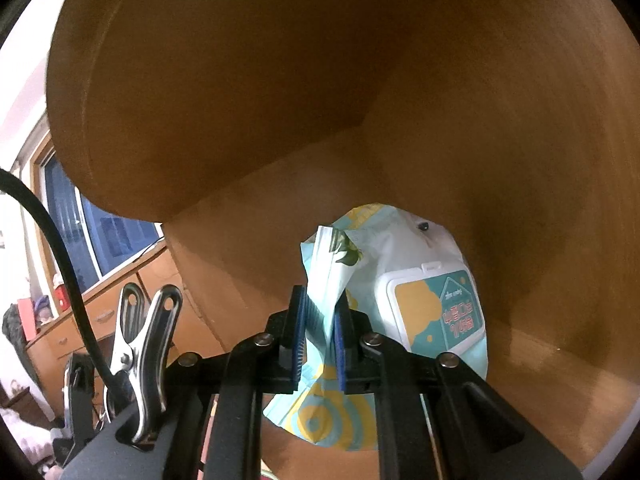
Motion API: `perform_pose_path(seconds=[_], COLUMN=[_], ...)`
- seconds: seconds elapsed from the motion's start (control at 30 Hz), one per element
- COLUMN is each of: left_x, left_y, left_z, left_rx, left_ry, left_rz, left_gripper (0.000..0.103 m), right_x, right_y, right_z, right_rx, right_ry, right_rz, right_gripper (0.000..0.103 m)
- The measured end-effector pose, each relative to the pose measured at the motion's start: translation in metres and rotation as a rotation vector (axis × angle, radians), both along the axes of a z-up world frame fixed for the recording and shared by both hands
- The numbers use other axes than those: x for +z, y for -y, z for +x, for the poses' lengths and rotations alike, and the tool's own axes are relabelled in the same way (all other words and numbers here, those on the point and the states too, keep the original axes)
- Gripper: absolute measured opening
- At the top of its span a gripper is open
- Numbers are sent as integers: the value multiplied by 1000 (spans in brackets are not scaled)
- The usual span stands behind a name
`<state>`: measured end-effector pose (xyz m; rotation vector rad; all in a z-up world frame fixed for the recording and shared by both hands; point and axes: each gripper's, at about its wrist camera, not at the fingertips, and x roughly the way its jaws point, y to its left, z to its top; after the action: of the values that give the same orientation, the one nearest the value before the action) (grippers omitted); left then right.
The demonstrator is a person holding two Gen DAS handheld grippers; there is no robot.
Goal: Collect trash
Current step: 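Carry the white tray with the left tool over the bin while right tool holds wipes package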
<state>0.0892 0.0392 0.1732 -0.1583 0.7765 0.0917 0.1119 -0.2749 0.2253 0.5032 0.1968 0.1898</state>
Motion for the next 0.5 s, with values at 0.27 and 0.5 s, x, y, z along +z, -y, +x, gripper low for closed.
perform_pose_path(seconds=[0.27, 0.5], left_x=[-54, -113], left_y=[-44, -70], left_z=[-22, -21], left_rx=[96, 155], left_ry=[-121, -234], left_rz=[-36, -85], left_gripper=[84, 84], right_x=[0, 0], right_y=[5, 5], right_z=[-12, -19], right_rx=[37, 67], right_ry=[17, 29], right_rz=[0, 3], right_gripper=[13, 13])
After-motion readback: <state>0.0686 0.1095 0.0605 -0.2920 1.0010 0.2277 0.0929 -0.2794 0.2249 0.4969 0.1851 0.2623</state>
